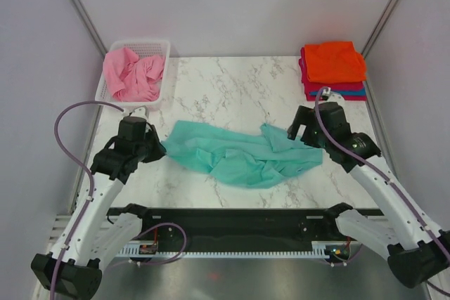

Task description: Fold and stack the t-shirts

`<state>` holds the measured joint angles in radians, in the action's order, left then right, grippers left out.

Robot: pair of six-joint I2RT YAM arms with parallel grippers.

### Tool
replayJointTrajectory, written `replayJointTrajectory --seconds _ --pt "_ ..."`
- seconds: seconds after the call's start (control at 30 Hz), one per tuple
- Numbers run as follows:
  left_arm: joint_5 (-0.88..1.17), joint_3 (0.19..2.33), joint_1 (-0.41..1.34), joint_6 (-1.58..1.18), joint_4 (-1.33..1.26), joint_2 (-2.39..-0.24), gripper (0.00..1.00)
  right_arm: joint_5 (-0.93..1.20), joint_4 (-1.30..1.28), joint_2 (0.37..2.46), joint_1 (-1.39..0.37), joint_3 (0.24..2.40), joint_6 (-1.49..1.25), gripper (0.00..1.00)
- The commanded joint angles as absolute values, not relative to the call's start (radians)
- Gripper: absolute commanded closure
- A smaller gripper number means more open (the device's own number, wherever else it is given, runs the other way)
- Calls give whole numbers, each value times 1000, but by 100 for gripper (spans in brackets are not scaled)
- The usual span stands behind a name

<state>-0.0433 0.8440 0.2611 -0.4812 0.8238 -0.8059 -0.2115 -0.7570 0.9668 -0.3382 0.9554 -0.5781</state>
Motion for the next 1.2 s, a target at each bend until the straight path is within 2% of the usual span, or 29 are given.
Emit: replayJointTrajectory --seconds 0.0,0.03,0.07,0.13,0.2,0.33,0.57,0.77,1.07,1.17 --pt "-5 839 258 -456 742 -811 98 -303 -706 998 -754 999 -806 8" --pt "17 839 258 -456 742 -816 98 -304 -706 999 -756 999 -807 8" --pt "24 839 258 -450 744 -818 98 -386 -687 1061 -914 1003 -842 8" --pt "35 838 258 -448 738 -824 98 -443 -661 1158 -1039 1025 -885 9" --pt "35 838 258 -448 736 -830 98 -474 -646 1351 -1152 1104 -887 9" --pt "26 836 258 -453 738 -827 98 -497 -641 1676 -1229 1282 -859 13" --pt "28 831 258 -453 736 -819 98 -548 -731 1951 -1253 1566 -798 20" --pt "31 833 258 -453 735 -815 98 -594 -810 2042 -1262 1640 -802 27" --pt "37 833 258 -451 733 -822 98 -629 -836 2074 -1278 1600 -825 33" --pt "37 831 258 -451 733 -819 98 -647 -838 2083 -1278 1600 -824 38"
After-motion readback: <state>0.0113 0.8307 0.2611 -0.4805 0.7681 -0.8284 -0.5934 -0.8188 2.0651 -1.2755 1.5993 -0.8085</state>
